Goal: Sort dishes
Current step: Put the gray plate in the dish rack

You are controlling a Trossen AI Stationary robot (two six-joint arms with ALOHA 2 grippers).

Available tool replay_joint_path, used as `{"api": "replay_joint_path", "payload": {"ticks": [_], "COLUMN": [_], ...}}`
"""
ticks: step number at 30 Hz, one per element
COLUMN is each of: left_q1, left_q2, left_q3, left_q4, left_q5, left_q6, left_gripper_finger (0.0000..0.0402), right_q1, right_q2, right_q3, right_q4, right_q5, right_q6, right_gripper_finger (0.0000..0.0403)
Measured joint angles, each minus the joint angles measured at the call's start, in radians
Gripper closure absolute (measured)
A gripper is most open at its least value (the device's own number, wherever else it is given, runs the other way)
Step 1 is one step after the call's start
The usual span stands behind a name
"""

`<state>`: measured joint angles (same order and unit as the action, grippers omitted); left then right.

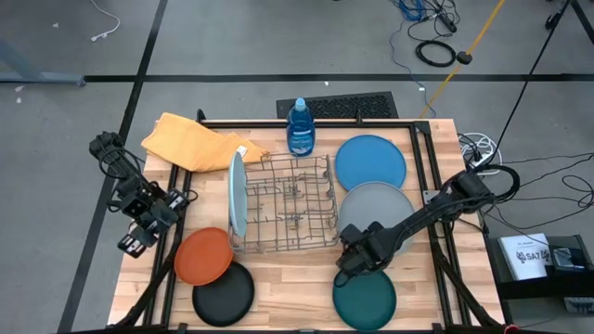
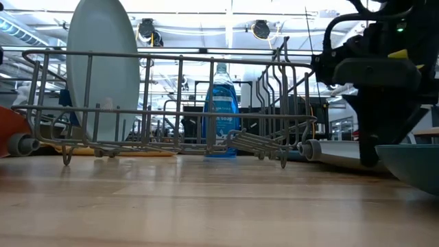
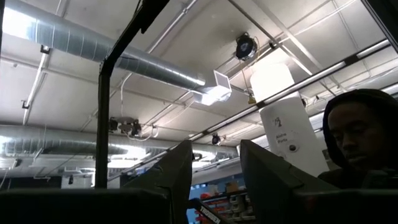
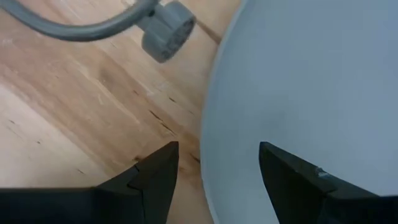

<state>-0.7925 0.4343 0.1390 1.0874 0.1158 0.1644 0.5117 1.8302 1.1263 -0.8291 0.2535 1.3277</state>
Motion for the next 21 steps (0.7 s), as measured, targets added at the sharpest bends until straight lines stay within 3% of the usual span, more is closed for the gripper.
{"api": "replay_joint_path", "payload": {"ticks": [21], "left_q1": [0.000], "left_q2": [0.000], "left_q3": [0.000], "left_q4": [0.005], "left_q5": [0.000], "left_q6": [0.000], "left_gripper_finger": [0.0265], "right_q1": [-0.013], "right_q2": [0.016], "right_q3": [-0.010], "right_q4": [-0.075], "right_q5": [0.043], "right_q6": [-0.027], "right_gripper_finger": [0.0213]}}
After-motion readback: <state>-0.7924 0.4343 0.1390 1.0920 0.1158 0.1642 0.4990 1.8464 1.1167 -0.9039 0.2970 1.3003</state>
